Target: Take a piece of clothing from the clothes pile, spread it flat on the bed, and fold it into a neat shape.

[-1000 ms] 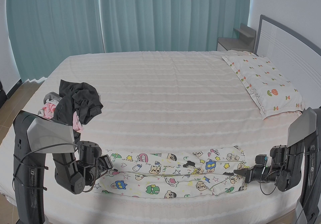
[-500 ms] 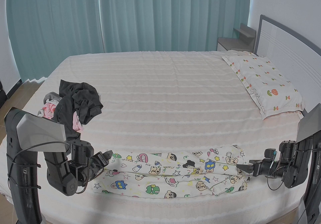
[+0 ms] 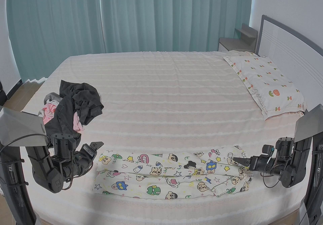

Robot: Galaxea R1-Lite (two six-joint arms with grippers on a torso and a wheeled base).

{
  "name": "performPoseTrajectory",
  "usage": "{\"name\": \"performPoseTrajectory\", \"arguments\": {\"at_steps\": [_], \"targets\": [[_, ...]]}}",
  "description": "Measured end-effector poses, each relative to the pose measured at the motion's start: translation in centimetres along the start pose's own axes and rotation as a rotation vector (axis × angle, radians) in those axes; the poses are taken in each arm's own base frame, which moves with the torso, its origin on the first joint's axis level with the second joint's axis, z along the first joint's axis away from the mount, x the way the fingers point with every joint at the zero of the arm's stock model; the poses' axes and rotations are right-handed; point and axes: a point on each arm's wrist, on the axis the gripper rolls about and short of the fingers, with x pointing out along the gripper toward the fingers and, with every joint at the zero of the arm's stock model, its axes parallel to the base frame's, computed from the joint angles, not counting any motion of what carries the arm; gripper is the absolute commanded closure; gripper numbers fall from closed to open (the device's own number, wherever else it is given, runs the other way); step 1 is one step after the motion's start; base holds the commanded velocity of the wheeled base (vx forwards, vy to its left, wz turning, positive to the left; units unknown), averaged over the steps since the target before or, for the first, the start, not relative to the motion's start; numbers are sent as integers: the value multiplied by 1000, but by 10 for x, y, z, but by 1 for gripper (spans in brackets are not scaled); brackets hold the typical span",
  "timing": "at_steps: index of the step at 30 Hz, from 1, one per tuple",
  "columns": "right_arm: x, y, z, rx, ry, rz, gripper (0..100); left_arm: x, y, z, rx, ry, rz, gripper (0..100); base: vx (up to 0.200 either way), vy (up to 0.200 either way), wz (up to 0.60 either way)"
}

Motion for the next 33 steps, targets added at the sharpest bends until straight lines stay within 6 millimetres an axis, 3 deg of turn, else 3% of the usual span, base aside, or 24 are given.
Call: {"name": "performPoseTrajectory", "arguments": {"at_steps": [11, 12, 27, 33], "targets": [[4, -5, -8, 15, 27, -10, 0, -2, 4, -8, 19, -27, -78, 0, 0, 0, 0], [5, -5, -8, 15, 27, -9, 100, -2, 5, -9, 20, -28, -82, 0, 0, 0, 0], [8, -7, -7, 4, 23, -6, 100, 0, 13, -15, 21, -5, -48, 0, 0, 0, 0], [1, 2, -2, -60, 11, 8, 100, 0, 13, -15, 22, -3, -46, 0, 0, 0, 0]]}}
